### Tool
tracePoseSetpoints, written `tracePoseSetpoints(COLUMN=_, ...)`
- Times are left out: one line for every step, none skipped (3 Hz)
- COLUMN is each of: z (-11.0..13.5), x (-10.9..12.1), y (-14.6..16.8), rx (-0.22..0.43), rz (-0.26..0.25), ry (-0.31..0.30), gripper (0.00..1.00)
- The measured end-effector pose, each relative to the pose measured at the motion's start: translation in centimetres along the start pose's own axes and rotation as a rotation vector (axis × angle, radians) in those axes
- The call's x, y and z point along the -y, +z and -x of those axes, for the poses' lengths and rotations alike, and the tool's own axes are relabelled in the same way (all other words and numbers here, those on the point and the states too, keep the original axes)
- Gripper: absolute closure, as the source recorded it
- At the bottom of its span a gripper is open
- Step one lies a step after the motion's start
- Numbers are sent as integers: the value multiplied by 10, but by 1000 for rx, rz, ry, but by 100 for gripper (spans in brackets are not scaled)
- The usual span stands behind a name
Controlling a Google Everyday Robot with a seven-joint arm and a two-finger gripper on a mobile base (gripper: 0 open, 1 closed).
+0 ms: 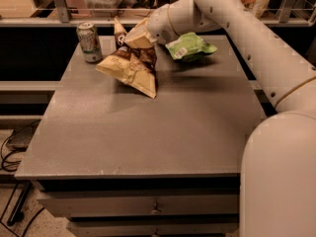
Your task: Move brown chip bag near 7up can
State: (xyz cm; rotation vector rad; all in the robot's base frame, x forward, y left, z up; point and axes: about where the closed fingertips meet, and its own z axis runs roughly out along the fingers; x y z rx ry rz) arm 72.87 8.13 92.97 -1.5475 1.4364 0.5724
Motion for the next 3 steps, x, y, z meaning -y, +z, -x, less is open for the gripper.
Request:
tracePoseSetpoints(z=1, x=-2, y=3, rx=2, rz=5, ry=-1, gripper=28)
tracePoseSetpoints(z=1, x=-3, y=8, rx=3, rz=14, ry=-1, gripper=0)
tracePoseSetpoints(z=1, x=-3, y=8, rx=3, rz=14, ry=-1, gripper=0)
